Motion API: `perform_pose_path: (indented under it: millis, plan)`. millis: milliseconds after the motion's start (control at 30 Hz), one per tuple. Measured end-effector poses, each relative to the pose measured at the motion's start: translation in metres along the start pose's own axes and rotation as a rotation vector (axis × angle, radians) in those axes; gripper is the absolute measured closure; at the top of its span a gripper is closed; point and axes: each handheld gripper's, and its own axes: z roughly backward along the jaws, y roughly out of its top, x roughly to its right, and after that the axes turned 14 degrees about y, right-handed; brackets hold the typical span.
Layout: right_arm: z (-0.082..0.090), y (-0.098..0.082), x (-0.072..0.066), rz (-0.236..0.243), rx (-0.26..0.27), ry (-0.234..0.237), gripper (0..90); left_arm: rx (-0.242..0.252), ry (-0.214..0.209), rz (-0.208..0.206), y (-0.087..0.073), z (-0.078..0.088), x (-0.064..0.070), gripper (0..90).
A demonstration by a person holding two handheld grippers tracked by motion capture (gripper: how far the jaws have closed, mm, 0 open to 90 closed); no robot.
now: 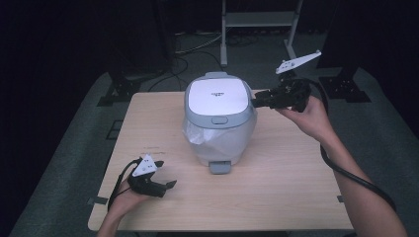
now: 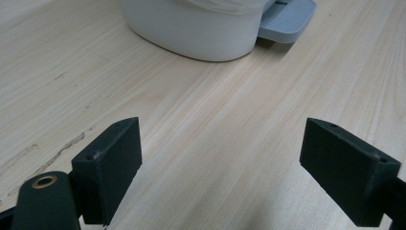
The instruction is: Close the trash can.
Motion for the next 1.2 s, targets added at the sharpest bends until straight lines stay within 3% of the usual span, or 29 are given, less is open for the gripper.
perform_pose_path:
  millis: [433, 1200]
  plan:
    - [0.015, -0.022, 0.01, -0.044, 0.021, -0.02, 56.7, 0.004, -0.001, -0.001, 0.0, -0.001, 0.0, 13.3]
    - [0.012, -0.073, 0.025, -0.125, 0.004, -0.05, 45.9, 0.003, 0.0, 0.001, 0.0, -0.002, 0.0, 13.3]
